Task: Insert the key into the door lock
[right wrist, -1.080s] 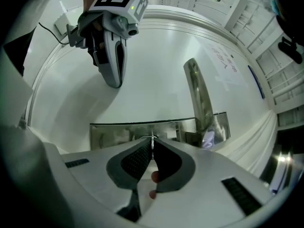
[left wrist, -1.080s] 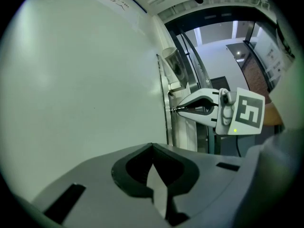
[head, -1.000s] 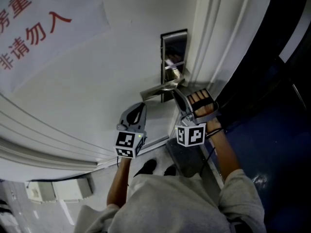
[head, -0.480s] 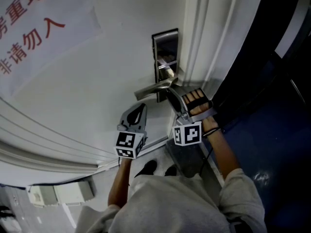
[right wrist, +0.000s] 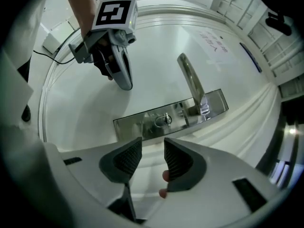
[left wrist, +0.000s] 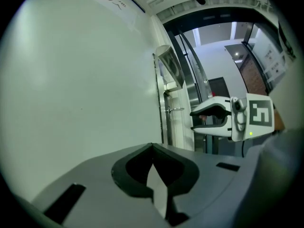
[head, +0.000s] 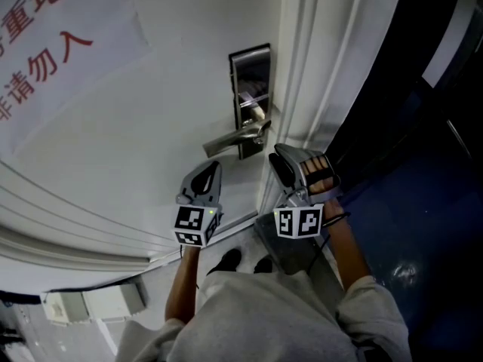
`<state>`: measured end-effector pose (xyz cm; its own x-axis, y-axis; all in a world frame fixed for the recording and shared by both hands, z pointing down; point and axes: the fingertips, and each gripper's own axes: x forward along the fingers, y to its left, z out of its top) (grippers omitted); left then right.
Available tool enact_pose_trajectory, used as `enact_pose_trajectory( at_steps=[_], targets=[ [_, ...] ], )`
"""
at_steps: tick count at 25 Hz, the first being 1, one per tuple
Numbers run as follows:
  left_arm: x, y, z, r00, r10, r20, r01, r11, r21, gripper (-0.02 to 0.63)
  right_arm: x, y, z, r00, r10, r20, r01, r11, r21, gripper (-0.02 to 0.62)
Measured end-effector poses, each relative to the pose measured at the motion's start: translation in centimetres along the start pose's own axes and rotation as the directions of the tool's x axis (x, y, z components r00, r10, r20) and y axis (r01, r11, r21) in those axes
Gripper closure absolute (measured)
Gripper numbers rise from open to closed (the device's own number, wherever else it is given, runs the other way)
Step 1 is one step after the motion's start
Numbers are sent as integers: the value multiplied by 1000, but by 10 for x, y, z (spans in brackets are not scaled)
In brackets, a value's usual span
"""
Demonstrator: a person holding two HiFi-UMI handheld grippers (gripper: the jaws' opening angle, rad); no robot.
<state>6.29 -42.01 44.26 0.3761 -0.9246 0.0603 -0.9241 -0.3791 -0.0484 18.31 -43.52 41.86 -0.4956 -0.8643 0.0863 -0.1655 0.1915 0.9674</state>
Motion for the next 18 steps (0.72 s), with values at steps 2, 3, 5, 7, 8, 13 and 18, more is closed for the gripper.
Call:
enact_pose_trajectory(
  at_steps=[2,3,5,7,8,13,18],
  targets=[
    [0,0,-2,1000,-1,-3,1,1000,-1,589,-5,5,-10,1000,-3,-18,4,1000,28,456],
    [0,1,-2,1000,0,-4,0,1000,-1,589,-7,7,-14,1000,-6,-25,7,999,37,481],
    [0,2,-3,1000,0,-5,0,1000,-1,589,-11,11,-20,999,-12,-39,14,999,49,530],
    [1,1,-4,1000,-2,-9,2,1000,1,589,-13,15,-23,999,-1,-48,5,996,85,569],
    [1,1,-4,1000,-3,-11,3,1000,2,589,-13,16,-23,999,12,-47,-6,993,115,572],
    [3,-1,0,1000,-12,-5,12,1000,5,589,-17,11,-22,999,32,-19,-23,936,351,572],
    [14,-14,2,998,-57,2,57,998,12,589,-31,2,-40,1000,3,-31,19,715,699,573]
  ],
)
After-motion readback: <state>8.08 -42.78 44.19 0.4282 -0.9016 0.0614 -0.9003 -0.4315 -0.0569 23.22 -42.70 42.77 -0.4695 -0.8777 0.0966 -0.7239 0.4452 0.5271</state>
